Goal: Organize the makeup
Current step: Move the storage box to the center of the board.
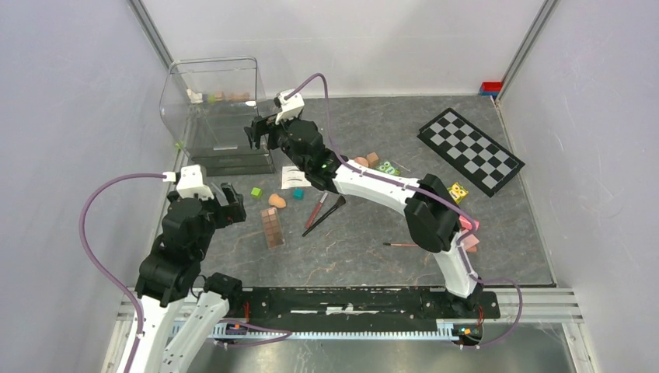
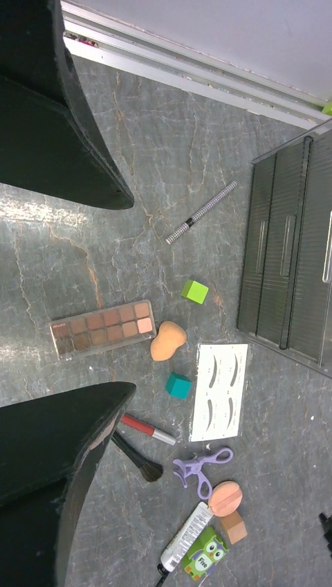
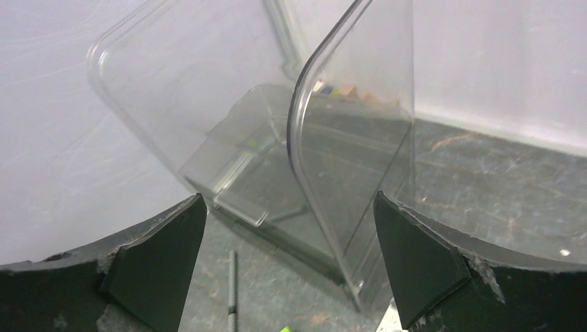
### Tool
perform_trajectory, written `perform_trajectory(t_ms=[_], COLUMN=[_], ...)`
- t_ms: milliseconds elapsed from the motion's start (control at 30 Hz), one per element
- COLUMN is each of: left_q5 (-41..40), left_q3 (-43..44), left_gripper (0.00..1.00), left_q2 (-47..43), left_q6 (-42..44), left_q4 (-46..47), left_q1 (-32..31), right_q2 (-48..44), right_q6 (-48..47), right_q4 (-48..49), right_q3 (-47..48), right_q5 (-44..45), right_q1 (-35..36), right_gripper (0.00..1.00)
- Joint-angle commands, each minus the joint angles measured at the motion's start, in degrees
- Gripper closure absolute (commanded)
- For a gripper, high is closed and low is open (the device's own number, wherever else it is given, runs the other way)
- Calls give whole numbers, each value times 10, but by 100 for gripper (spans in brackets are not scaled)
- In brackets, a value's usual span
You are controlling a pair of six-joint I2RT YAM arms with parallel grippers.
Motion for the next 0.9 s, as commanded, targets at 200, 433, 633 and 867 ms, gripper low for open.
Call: perform_trajectory(t_ms=[200, 433, 633, 867], left_q5=[-2, -20, -21, -86], left_q3=[-4, 26, 102, 186], left_gripper=[0, 0, 0, 0], left_q2=[-3, 25, 103, 227], left_q6=[23, 16, -1, -60], left_q4=[21, 22, 56, 142], left_q1=[3, 3, 3, 3], right_q2=[83, 75, 74, 63], right_q6=[-30, -7, -35, -41], right_q4=[-16, -38, -32, -26], right_q3=[155, 161, 177, 186], right_q5=[24, -33, -75, -133], right_q1=[-65, -113, -116, -123], right_gripper=[11, 15, 15, 15])
